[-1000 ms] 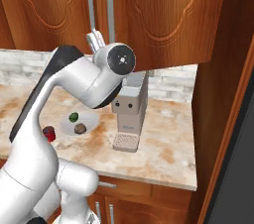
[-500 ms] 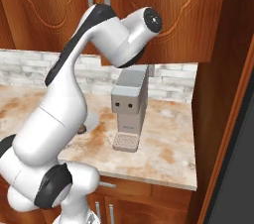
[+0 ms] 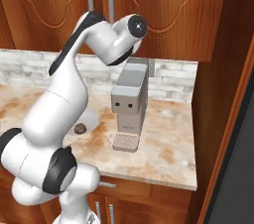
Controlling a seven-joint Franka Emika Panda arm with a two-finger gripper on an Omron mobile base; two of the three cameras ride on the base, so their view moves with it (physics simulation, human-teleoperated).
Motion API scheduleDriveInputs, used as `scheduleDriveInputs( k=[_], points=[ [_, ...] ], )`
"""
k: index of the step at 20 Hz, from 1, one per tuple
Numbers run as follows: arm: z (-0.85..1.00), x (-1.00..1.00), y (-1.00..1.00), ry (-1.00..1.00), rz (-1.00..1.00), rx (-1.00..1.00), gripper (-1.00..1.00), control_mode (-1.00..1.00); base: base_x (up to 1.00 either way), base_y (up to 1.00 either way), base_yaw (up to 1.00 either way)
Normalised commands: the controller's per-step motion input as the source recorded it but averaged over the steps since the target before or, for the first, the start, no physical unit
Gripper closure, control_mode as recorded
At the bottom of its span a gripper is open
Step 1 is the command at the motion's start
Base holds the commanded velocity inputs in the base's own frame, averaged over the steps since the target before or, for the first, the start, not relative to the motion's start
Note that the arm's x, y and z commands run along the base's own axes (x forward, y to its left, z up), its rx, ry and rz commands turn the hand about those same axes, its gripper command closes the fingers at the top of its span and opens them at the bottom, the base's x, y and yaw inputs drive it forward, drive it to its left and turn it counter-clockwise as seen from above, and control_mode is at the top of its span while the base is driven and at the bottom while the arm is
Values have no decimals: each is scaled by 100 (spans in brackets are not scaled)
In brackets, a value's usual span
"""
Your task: Pick the avocado and bread from the counter and place them on the plate. Then pick the jam from the cabinet and place it next to the plate. Lastly close the cabinet door.
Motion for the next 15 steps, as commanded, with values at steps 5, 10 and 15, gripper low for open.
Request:
scheduleDriveInputs(
  k=[5,10,15],
  points=[
    [-23,100,21,-49,-7,-27,-100,-100,0,0,0],
    [-11,100,25,-39,-13,-26,-100,-100,0,0,0],
    [-37,56,89,-73,-34,-50,-100,-100,0,0,0]
  ],
)
